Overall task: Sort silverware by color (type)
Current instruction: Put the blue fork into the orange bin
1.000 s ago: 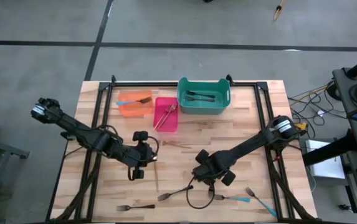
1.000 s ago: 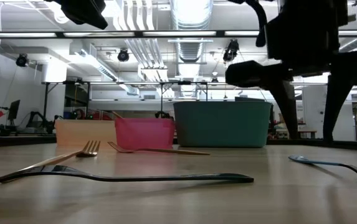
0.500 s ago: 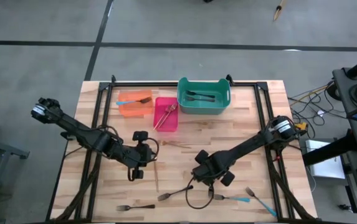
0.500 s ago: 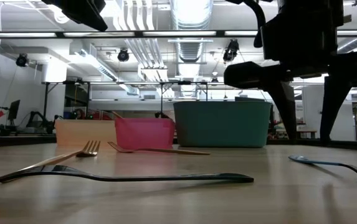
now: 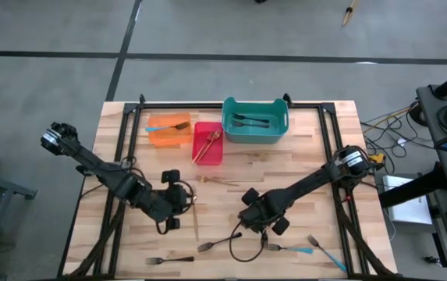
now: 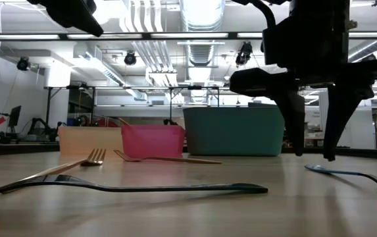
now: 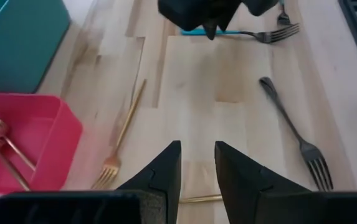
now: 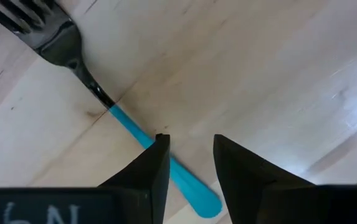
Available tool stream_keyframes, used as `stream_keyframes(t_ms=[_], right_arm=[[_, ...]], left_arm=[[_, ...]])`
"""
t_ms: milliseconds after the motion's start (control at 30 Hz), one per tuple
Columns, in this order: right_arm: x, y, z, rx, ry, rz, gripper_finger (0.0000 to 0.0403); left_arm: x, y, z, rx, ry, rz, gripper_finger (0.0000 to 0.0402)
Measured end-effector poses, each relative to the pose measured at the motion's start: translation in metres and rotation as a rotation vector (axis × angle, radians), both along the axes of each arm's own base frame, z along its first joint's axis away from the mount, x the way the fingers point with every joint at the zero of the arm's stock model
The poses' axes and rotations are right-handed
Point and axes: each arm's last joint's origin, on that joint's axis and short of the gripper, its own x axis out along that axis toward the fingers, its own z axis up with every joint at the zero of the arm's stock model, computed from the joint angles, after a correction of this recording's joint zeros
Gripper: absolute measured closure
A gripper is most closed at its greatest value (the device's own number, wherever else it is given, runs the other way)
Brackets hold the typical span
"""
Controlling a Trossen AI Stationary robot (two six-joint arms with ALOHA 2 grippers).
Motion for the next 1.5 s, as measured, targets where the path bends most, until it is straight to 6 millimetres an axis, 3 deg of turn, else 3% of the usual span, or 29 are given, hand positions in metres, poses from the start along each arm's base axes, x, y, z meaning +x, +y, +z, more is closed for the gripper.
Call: stream_keyframes(t_ms=[333, 633, 1133, 1333, 1500], right_arm=[[-0.010, -0.004, -0.001, -0.039, 0.100, -0.016, 0.0292], [-0.010, 0.002, -0.001, -0.018, 0.079, 0.013, 0.0303], [-0.011, 0.003, -0.001, -0.001, 0.085, 0.039, 0.0256], [-0.012, 0.003, -0.001, -0.004, 0.091, 0.071, 0.0258], [-0.004, 0.008, -0.007, 0.091, 0.021, 0.102, 0.0257]], left_arm=[[-0.001, 0.001, 0.002, 0.076, -0.006, -0.042, 0.0322], [0.002, 0.002, 0.006, 0.168, -0.077, -0.005, 0.0322], [0.004, 0.001, 0.008, 0.158, -0.103, -0.005, 0.0322], [0.005, 0.002, 0.009, 0.178, -0.111, 0.008, 0.0322], [0.006, 0.004, 0.010, 0.203, -0.136, 0.047, 0.0322]])
